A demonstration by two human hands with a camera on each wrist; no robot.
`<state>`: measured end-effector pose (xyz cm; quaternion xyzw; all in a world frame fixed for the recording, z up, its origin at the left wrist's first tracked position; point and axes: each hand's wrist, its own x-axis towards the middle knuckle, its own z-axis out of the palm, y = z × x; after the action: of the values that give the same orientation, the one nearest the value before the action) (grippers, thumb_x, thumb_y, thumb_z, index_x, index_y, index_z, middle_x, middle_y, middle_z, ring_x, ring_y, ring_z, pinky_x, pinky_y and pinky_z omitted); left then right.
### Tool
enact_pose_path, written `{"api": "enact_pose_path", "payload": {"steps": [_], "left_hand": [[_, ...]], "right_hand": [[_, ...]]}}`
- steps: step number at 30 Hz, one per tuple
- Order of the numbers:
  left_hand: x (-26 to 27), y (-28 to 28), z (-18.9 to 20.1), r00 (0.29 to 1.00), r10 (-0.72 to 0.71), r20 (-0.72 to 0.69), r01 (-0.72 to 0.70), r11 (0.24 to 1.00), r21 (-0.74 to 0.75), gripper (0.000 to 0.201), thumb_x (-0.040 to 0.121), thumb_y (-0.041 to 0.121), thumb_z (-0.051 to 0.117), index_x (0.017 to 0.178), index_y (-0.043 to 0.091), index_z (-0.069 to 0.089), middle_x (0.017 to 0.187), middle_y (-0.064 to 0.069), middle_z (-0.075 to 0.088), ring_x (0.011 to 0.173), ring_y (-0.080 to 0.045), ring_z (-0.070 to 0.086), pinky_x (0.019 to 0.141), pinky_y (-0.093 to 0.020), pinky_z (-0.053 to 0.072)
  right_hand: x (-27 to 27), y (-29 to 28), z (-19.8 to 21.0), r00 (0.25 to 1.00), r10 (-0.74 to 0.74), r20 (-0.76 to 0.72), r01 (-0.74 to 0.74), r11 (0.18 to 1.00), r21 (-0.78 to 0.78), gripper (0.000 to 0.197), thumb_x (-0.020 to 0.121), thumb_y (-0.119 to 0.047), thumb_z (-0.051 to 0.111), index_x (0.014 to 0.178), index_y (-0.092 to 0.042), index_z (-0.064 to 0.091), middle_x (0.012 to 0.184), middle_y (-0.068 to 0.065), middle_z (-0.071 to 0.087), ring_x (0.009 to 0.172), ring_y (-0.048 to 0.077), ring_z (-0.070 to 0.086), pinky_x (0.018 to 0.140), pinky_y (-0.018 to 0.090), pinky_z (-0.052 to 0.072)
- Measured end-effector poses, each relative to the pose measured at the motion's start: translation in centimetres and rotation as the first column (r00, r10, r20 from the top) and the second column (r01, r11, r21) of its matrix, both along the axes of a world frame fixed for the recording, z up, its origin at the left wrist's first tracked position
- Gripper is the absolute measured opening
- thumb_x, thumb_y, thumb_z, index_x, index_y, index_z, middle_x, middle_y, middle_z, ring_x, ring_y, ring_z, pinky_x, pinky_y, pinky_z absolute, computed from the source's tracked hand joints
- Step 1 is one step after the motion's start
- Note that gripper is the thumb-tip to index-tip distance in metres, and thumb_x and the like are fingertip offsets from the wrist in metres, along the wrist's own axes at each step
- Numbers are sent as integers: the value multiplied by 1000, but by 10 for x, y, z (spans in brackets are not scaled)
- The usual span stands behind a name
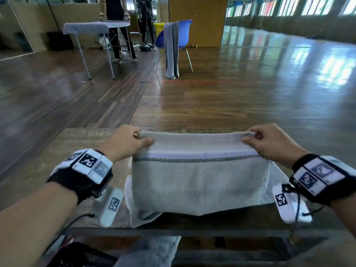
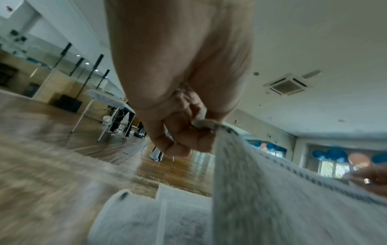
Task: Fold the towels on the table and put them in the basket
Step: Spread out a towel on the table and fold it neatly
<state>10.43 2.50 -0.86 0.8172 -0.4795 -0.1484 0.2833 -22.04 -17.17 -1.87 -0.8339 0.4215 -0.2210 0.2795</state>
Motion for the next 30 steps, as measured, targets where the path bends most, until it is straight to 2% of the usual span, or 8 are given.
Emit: {"api": "enact_pose_path", "payload": {"steps": [6, 8, 11, 13, 20, 24, 26, 30], "left_hand": [[46, -106, -34, 972, 148, 181, -128, 985, -119, 29, 85, 35, 73, 83, 9, 61, 78, -6, 64, 64, -20, 60, 51, -29, 40], [55, -131, -52, 957, 136, 258, -127, 991, -51, 26, 86, 32, 69, 82, 9, 58, 79, -6, 61, 72, -27, 58, 59, -33, 44], [61, -155, -83, 938, -4, 345, -57, 984, 166, 20, 88, 23, 63, 74, 13, 53, 77, -7, 54, 70, -24, 47, 52, -29, 31], [61, -160, -97, 928, -83, 364, -16, 965, 261, 18, 89, 24, 63, 76, 15, 52, 76, -6, 51, 69, -22, 43, 50, -27, 27], [50, -144, -93, 948, -48, 313, 7, 991, 132, 23, 81, 18, 76, 66, 11, 60, 69, -3, 57, 71, -20, 52, 64, -28, 37], [36, -121, -72, 966, -5, 257, 6, 1000, -5, 25, 75, 5, 75, 58, 15, 59, 58, -6, 52, 58, -20, 42, 54, -20, 32], [27, -110, -61, 984, -3, 180, 4, 1000, -5, 11, 78, 6, 75, 71, 9, 66, 67, -8, 61, 54, -19, 47, 47, -15, 35], [-9, -85, -30, 984, -117, 137, 136, 982, -133, 39, 83, 26, 77, 116, 17, 59, 108, 5, 57, 95, -12, 56, 78, -22, 43]], "right_hand": [[69, -99, -29, 990, -133, -40, 126, 981, -145, 13, 90, -23, 73, 79, -17, 69, 70, 3, 65, 62, 15, 59, 55, 25, 40], [88, -123, -44, 976, -99, -193, 75, 989, -129, 8, 89, -20, 73, 87, -13, 70, 70, 2, 64, 64, 16, 59, 59, 25, 41], [107, -138, -69, 861, 30, -508, -86, 992, -87, 7, 90, -20, 71, 94, -15, 70, 86, 0, 64, 81, 20, 58, 74, 26, 41], [112, -138, -84, 822, 59, -566, -132, 987, -90, 8, 92, -19, 67, 94, -14, 72, 88, 0, 63, 86, 21, 56, 74, 25, 41], [99, -121, -75, 921, -4, -390, -38, 994, -101, 8, 85, -15, 75, 78, -15, 77, 71, 2, 69, 69, 14, 63, 53, 19, 41], [83, -91, -37, 998, -17, -60, 2, 971, -239, 15, 83, -2, 69, 79, -13, 78, 80, 4, 71, 86, 24, 65, 80, 34, 51], [76, -66, -17, 995, 27, 97, 6, 945, -327, 19, 82, 1, 68, 79, -15, 77, 88, -1, 68, 89, 21, 63, 85, 35, 50], [60, 1, 5, 932, 186, 311, -51, 917, -396, 23, 76, 3, 75, 78, -19, 79, 92, -5, 65, 89, 11, 65, 82, 19, 49]]}}
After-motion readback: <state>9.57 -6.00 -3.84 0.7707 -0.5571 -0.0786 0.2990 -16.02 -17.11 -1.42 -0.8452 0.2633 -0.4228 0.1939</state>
